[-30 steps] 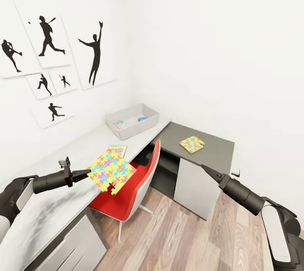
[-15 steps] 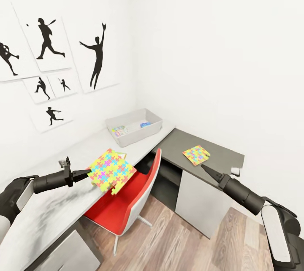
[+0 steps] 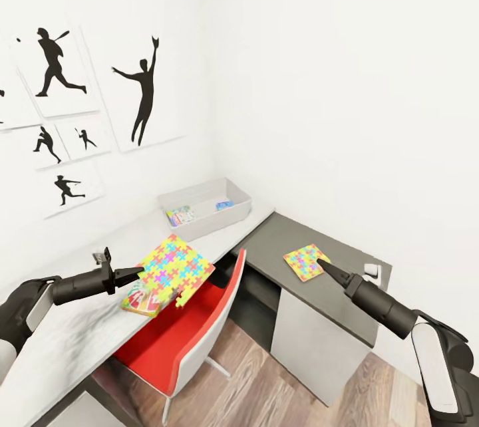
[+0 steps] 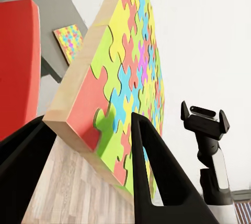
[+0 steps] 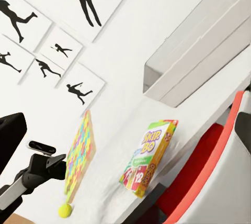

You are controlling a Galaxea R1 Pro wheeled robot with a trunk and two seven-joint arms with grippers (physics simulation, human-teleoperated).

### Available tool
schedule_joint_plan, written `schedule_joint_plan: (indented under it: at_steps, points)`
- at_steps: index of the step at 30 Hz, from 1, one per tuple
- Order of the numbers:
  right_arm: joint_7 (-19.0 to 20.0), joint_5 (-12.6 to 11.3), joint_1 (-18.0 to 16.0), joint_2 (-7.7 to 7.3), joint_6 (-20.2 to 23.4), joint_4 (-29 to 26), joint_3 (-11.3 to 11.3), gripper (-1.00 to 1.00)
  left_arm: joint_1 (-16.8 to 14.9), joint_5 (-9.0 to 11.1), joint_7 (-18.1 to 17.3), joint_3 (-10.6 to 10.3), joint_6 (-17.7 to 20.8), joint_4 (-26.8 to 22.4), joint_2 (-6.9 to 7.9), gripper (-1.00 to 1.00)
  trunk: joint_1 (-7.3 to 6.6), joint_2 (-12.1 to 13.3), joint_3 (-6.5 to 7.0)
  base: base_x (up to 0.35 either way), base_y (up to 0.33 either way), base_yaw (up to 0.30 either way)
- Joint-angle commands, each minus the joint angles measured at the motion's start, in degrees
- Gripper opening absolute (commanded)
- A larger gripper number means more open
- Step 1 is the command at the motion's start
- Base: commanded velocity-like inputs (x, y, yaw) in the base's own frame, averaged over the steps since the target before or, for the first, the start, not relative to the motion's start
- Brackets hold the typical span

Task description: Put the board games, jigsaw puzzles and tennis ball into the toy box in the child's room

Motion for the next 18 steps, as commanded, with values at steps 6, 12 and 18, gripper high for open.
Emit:
schedule_joint_plan:
  at_steps: [6,12,18]
  points:
    - [0.1,0.0,0.0,0.03,0.3,0.0,0.0,1.00,-0.1,0.1,-0.1,0.0,0.6,0.0,0.04,-1.00,0.06,-0.1,0.18,0.247,-0.248,0.240]
    - [0.1,0.0,0.0,-0.02,0.3,0.0,0.0,1.00,-0.1,0.1,-0.1,0.0,0.6,0.0,-0.02,-1.00,0.06,-0.1,0.48,0.247,-0.151,0.241]
    - [0.1,0.0,0.0,-0.03,0.3,0.0,-0.1,1.00,-0.1,0.1,-0.2,0.0,0.6,0.0,-0.03,-1.00,0.06,-0.1,0.78,0.252,-0.013,0.242]
